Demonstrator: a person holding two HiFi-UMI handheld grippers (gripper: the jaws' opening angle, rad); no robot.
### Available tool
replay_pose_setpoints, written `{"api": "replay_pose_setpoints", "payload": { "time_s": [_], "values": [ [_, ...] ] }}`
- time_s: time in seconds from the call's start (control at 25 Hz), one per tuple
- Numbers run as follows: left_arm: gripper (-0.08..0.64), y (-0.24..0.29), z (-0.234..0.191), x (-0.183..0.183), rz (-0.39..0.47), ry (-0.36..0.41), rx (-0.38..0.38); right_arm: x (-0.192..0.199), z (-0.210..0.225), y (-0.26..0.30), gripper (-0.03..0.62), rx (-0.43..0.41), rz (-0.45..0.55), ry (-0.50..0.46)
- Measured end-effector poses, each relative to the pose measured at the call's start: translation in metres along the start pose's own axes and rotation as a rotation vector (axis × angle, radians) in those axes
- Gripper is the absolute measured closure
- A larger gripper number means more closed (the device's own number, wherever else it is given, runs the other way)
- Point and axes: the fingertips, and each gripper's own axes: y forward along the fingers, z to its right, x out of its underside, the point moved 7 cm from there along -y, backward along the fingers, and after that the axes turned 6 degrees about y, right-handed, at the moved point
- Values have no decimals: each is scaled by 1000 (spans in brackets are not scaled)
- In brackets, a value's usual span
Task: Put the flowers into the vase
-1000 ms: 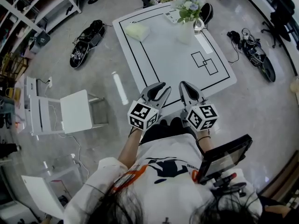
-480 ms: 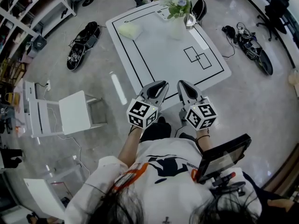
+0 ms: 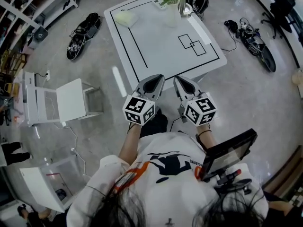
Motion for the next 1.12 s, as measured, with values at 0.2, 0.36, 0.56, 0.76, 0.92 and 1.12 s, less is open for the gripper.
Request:
{"api": "replay_pose_setpoints", "payload": {
  "time_s": [0.2,0.36,0.56,0.76,0.92,1.12],
  "values": [
    [549,-5,38,9,7,-8,-18,10,4,-36,578,-15,-21,-13],
    [549,-14,66,19,6,-11,-27,21,6,-63,578,-22,-31,-16],
    [549,-25,100,29,-5,-8,-20,35,5,-95,578,-23,-32,-7],
    [549,-41,128,34,-5,-19,-20,42,-4,-126,578,-30,-28,-14],
    [549,-47,149,38,-11,-19,-18,48,-4,-147,578,-28,-26,-13],
    [549,-47,167,42,-23,-8,-12,49,2,-164,578,-25,-11,-2]
  ]
}}
